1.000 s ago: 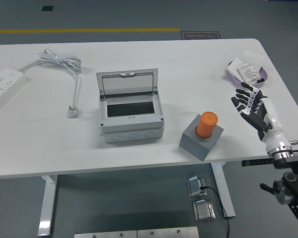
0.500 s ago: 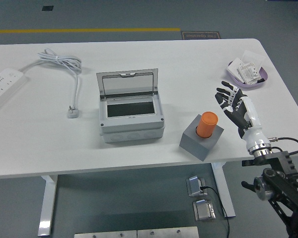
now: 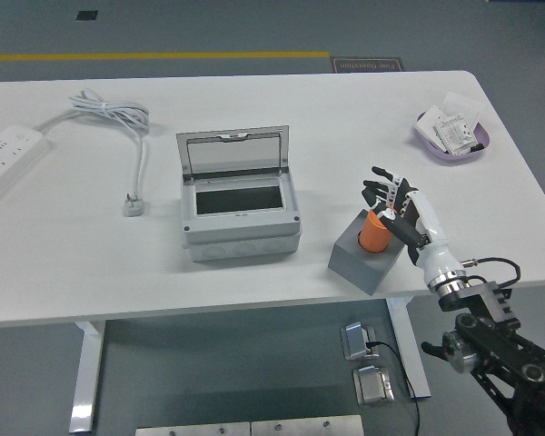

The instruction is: Fetch the battery,place it into the box,close the lid of the box

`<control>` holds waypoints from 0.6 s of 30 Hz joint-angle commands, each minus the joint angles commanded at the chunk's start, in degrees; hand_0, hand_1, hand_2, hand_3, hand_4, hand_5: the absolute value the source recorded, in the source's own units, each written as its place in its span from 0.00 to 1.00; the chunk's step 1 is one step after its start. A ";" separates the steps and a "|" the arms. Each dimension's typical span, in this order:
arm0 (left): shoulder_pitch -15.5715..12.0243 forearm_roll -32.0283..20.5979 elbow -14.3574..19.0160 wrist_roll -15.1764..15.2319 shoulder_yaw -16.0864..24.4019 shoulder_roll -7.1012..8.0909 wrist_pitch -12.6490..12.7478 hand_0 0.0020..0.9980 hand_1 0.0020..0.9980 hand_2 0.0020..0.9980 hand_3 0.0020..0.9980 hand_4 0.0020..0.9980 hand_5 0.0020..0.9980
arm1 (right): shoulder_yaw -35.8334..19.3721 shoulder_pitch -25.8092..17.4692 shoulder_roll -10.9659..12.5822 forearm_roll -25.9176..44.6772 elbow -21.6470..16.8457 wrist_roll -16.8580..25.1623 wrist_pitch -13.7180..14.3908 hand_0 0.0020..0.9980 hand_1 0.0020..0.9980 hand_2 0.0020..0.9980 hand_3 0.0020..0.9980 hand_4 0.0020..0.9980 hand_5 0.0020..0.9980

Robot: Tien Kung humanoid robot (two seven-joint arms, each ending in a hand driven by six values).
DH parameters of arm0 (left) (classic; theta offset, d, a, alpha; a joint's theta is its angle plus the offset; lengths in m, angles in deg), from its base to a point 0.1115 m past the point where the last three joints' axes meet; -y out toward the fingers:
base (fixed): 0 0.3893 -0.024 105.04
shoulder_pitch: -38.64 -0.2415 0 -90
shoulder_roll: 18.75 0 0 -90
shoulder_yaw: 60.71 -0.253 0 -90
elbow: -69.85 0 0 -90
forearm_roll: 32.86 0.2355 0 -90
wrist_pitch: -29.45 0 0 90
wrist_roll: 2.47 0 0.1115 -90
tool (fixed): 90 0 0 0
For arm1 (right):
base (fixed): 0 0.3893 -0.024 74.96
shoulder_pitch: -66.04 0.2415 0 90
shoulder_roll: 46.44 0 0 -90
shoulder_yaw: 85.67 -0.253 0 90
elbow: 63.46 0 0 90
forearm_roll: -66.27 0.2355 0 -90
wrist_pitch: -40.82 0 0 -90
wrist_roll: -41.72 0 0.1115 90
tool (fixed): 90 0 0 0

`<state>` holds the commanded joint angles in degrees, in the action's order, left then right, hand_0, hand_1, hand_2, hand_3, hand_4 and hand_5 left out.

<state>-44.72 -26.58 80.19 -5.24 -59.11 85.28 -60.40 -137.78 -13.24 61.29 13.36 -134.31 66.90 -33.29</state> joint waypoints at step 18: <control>0.40 -0.30 0.10 0.38 -0.77 0.02 -0.04 0.73 0.76 0.75 0.77 0.62 0.42 | 3.12 1.35 0.11 0.95 1.83 -0.40 0.58 0.51 0.62 0.61 0.75 0.74 0.25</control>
<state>-44.31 -26.88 80.29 -4.86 -59.88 85.30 -60.44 -134.66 -11.89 61.40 14.31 -132.49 66.50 -32.71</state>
